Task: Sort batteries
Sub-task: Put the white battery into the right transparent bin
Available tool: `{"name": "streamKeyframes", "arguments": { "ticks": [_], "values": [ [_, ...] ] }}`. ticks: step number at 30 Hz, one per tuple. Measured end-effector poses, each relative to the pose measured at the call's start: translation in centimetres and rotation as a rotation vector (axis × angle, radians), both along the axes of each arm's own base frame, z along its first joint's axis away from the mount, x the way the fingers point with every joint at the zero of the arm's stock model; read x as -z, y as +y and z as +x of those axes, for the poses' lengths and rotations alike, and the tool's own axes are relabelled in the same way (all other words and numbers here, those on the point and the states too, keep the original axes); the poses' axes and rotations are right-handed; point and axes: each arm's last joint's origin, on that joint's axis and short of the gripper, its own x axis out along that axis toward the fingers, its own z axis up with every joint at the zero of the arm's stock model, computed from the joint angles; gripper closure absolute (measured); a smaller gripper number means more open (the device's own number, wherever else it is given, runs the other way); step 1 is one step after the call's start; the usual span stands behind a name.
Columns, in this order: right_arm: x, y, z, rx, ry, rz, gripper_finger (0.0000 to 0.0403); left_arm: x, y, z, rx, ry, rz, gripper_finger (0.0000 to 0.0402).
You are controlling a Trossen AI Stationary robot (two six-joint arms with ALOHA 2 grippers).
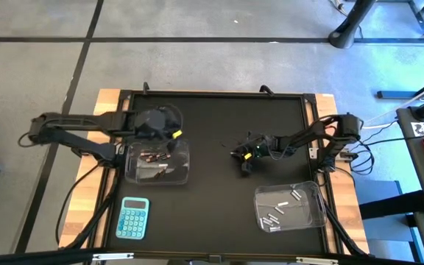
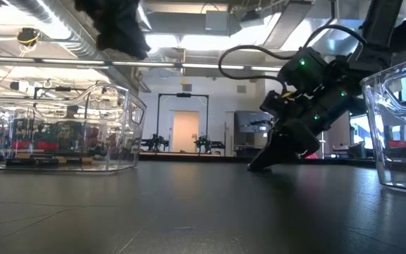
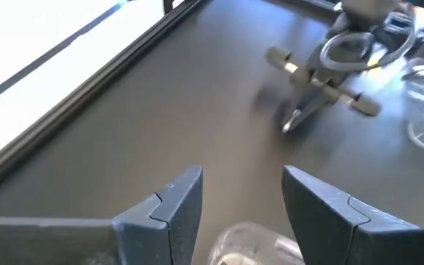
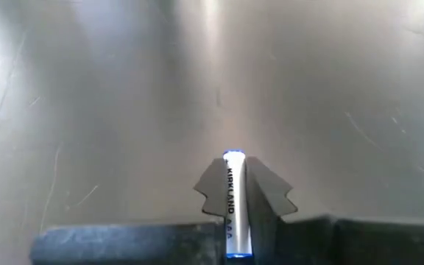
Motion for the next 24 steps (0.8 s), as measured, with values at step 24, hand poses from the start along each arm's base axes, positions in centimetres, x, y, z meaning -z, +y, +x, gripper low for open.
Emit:
{"name": "streamKeyframes", "arguments": {
  "ticks": [24],
  "values": [
    [-23.5,13.8,-8.1,0.197,0.098,0.193,0.0386,7.0,-1.8,-1.9,-0.066,0.022,0.156,0.0227]
  ]
}}
